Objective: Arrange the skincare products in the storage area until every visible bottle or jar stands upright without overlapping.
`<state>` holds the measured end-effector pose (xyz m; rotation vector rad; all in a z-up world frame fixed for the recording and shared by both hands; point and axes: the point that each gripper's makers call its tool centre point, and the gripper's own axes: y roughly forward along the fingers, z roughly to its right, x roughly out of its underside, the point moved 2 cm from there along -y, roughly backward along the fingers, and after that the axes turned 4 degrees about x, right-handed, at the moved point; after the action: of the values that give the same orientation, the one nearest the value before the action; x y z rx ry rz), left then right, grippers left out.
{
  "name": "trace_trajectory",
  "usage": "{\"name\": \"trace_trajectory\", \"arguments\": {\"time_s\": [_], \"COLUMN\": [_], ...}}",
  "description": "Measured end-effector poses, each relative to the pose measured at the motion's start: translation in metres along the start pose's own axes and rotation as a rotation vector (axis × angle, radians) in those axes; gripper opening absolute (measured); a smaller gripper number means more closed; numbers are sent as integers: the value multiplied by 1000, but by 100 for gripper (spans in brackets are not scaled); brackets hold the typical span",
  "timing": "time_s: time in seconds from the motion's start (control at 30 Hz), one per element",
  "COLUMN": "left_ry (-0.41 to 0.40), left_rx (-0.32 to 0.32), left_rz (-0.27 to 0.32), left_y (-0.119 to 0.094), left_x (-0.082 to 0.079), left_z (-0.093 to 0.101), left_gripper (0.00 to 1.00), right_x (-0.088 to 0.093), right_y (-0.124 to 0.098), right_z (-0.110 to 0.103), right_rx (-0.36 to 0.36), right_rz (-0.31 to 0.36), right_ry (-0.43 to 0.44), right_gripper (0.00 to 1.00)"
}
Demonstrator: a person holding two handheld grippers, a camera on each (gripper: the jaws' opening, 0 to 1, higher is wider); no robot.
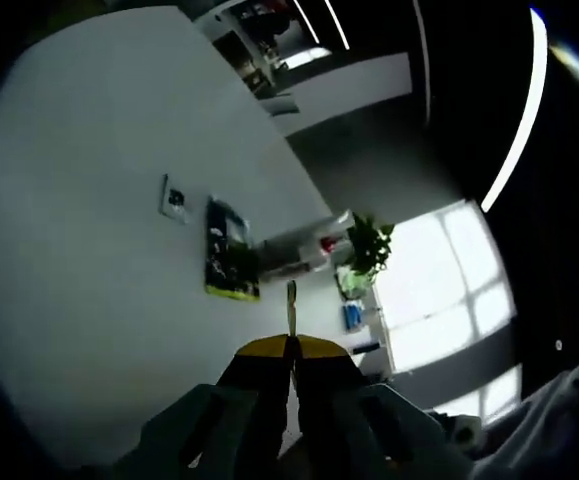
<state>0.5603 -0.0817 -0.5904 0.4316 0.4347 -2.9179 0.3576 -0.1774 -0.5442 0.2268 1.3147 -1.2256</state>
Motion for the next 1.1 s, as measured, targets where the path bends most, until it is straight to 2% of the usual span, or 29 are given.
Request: {"name": "trace_trajectory", "arguments": {"time_s": [0.27, 0.43, 0.6, 0.87, 1.1], "left_ry": [15, 9, 7, -16, -42], "left_rx": [-52, -67, -83, -94, -128], "left_rz": [-59, -64, -70, -25, 5], "left_y": [22, 40, 46, 46, 49], "left_x": [-3, -3, -2, -21, -36], "left_z": [-22, -35, -45, -58, -78], "left_gripper": [0, 0, 0, 0, 0], "right_x": [1, 0, 3, 5, 8], "right_y": [-1, 0, 0, 1, 3], "right_z": [2, -4, 0, -2, -1], "right_rx": [10, -15, -6, -16, -13], "right_rz": [-4, -3, -13, -26, -42], "right_ry": [-1, -22, -6, 2, 17], "right_gripper": [26, 26, 25, 26, 25]}}
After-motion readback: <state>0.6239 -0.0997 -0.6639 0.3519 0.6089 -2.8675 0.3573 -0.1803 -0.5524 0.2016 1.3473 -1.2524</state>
